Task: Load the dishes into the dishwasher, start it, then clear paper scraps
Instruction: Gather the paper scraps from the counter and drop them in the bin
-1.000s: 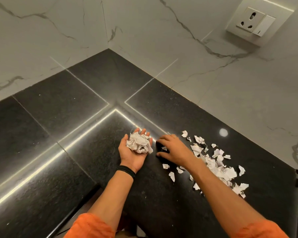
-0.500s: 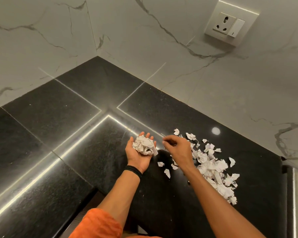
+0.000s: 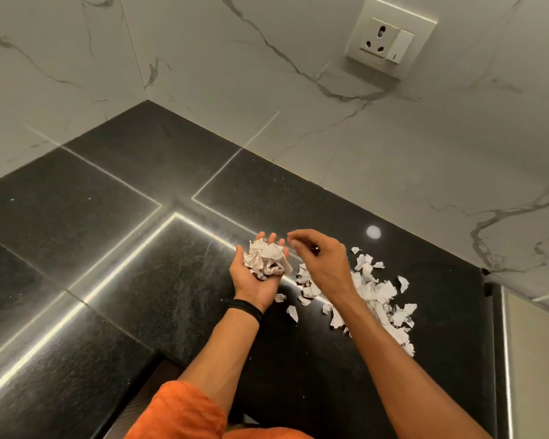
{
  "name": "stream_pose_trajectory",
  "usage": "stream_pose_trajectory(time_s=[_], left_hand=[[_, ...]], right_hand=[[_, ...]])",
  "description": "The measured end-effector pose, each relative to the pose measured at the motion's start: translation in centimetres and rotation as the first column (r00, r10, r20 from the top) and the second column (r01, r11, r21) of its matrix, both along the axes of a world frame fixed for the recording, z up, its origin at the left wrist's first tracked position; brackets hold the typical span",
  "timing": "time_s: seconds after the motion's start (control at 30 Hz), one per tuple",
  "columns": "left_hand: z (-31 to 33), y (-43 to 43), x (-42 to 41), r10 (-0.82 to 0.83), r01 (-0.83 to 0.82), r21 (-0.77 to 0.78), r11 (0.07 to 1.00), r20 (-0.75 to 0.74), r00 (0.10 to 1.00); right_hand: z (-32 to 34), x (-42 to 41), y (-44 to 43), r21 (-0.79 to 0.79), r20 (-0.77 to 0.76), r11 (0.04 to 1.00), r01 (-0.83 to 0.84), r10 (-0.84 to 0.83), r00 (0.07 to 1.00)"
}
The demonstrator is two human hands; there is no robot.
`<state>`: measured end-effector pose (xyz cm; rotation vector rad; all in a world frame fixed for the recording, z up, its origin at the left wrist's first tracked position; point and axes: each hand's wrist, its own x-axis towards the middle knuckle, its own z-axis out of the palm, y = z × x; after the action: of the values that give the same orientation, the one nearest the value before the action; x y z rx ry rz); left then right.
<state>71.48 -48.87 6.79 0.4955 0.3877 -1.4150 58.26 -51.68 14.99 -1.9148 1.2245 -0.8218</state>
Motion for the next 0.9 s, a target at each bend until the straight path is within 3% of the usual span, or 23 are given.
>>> stream_pose_trajectory(time_s=[0.1,0.23,0.33,0.57,0.7,0.77,0.9], left_hand=[[-0.7,0.0,0.7,-0.001,0.001,0.007,1.000,0.012,1.000],[-1.0,0.3,1.5,0.011,-0.011,0.011,1.000,0.000,1.000],[-0.9,0.8,1.9,0.026,-0.027,0.021,0.999,0.013,1.000],[-1.1,1.1,1.8,0.043,-0.043,0.041,0.998,0.001,0.999],[-0.9,1.3,1.3,0.024,-0.025,0.034,0.999,0.019,1.000],[-0.9,1.3,0.9,0.006,-0.006,0.015,1.000,0.013,1.000],[-0.5,1.2,-0.2,-0.041,0.040,-0.039,0.998,-0.038,0.998]], right_hand=[[-0.9,-1.8,-0.2,0.114,-0.287,0.990,-0.087,0.117,0.951],[-2.7,-1.4,1.8,0.248,-0.542,0.897,-0.367,0.442,0.715],[-5.3,-1.0,2.9,0.190,-0.626,0.911,-0.365,0.399,0.670],[-6.7,-1.8,3.8,0.051,-0.535,0.956,-0.287,0.269,0.801],[-3.9,-1.9,4.1,0.027,-0.221,0.998,-0.058,0.062,0.973],[-2.1,-0.9,4.2,-0.014,-0.120,0.999,-0.030,0.028,0.992],[-1.2,1.1,3.9,-0.006,-0.107,0.996,-0.085,0.084,0.991]])
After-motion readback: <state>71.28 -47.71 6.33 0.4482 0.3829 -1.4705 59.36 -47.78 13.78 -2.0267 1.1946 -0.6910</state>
